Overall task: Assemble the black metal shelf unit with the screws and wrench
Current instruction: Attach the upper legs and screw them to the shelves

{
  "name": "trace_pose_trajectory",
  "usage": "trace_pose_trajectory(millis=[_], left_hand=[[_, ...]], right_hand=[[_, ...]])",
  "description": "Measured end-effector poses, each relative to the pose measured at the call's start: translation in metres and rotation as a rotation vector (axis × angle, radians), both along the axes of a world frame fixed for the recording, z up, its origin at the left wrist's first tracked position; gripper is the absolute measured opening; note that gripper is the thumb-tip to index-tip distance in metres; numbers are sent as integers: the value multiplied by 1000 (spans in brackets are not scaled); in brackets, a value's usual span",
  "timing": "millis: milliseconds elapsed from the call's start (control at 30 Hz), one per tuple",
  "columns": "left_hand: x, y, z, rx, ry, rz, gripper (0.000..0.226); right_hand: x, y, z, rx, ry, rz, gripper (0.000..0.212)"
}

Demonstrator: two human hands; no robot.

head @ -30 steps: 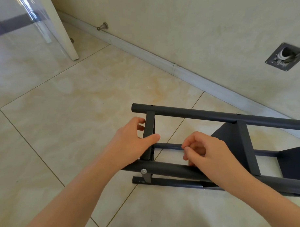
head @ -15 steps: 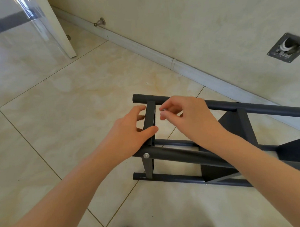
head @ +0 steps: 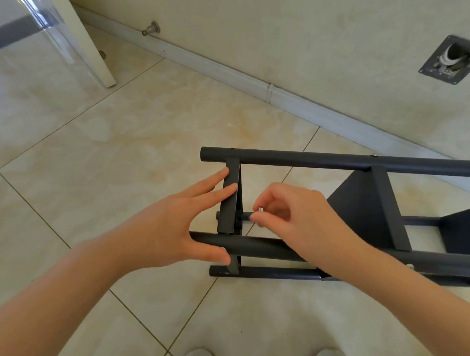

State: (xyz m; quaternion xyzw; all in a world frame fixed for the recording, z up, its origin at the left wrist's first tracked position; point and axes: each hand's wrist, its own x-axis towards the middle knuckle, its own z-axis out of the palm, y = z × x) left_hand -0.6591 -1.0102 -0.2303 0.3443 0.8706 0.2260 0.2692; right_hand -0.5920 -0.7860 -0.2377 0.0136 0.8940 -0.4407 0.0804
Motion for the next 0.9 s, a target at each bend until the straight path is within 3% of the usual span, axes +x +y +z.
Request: trace_pose_trajectory(millis=[67, 233, 533, 700, 900], left_hand=[[2, -2, -1, 9, 22, -8, 103], [5, -5, -4, 26, 88, -8, 102], [5, -5, -10, 72, 317, -48, 96], [14, -9, -19, 179, 315, -18, 89], [13, -10, -25, 241, 278, -2, 86]], right_hand=[[-11, -1, 1, -121, -146, 27, 8], [-27, -10, 3, -656, -461, 126, 7], [-27, -5, -4, -782, -503, 49, 16], [-25, -8, -6, -752, -532, 74, 11], [-34, 5, 6, -253, -182, 81, 9]])
